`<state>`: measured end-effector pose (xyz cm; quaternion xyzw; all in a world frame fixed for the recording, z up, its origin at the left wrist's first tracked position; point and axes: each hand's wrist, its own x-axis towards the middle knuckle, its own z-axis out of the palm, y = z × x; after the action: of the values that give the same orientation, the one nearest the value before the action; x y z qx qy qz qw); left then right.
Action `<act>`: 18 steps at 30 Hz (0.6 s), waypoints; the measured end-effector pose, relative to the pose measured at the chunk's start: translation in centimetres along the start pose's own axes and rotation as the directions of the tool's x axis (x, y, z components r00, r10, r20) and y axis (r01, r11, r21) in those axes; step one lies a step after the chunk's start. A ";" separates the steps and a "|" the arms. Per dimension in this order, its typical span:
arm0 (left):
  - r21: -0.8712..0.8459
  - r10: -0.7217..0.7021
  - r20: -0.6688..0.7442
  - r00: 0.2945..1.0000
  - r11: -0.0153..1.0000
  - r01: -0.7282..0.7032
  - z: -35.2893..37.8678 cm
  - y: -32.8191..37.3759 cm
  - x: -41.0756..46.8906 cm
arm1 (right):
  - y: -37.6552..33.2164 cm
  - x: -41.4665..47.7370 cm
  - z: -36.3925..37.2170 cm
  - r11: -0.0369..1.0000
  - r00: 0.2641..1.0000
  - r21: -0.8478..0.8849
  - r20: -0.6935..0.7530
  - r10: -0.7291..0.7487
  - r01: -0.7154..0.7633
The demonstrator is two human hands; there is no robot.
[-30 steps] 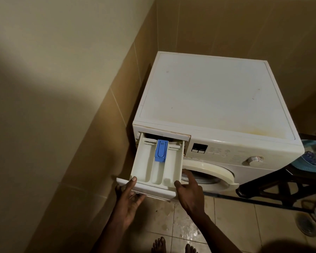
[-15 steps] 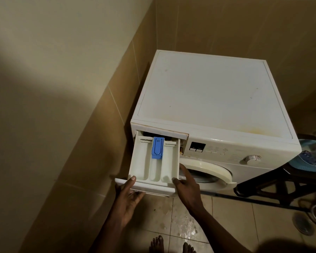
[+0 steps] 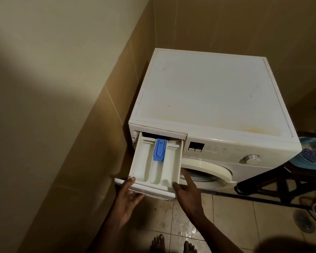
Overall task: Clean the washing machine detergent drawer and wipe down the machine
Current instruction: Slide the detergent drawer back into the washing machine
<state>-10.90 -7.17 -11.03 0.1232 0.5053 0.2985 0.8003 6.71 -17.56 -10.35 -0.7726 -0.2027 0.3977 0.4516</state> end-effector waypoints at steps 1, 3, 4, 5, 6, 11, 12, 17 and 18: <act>-0.016 0.006 -0.010 1.000 1.000 -0.007 0.0 -0.2 0.0 | -0.1 0.0 0.0 1.000 1.000 -0.009 0.004 -0.003 0.003; -0.018 0.016 -0.029 0.999 1.000 -0.017 -0.2 -0.4 0.2 | -0.3 0.0 0.0 1.000 1.000 -0.019 0.008 -0.011 0.011; -0.022 0.016 -0.037 0.999 1.000 -0.017 -0.2 -0.4 0.2 | -0.3 0.0 0.0 1.000 1.000 -0.011 0.003 -0.011 0.011; -0.028 0.016 -0.039 0.999 0.999 -0.017 -0.4 -0.4 0.3 | -0.4 -0.1 0.0 1.000 1.000 -0.005 0.000 -0.015 0.015; -0.034 0.017 -0.032 0.999 0.999 -0.018 -0.4 -0.2 0.3 | -0.5 -0.2 0.1 1.000 1.000 -0.008 -0.004 -0.026 0.026; 0.000 -0.025 -0.001 1.000 1.000 0.025 -0.7 0.1 0.1 | -0.6 -0.3 0.4 0.998 0.999 -0.019 -0.003 -0.054 0.054; 0.011 -0.030 -0.001 1.000 1.000 0.030 -0.7 0.1 0.0 | -0.7 -0.4 0.4 0.998 0.998 -0.017 0.003 -0.056 0.056; 0.015 0.042 -0.041 0.998 0.999 -0.041 -0.3 0.9 0.2 | -1.6 -0.3 0.5 0.998 0.998 -0.008 0.007 -0.057 0.057; 0.017 0.056 -0.046 0.997 0.998 -0.055 -0.2 1.2 0.3 | -1.6 -0.3 0.7 0.998 0.998 -0.019 0.009 -0.062 0.062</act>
<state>-11.44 -6.10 -10.74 0.1363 0.5225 0.3195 0.7787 6.01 -16.57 -9.05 -0.7685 -0.2322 0.3849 0.4553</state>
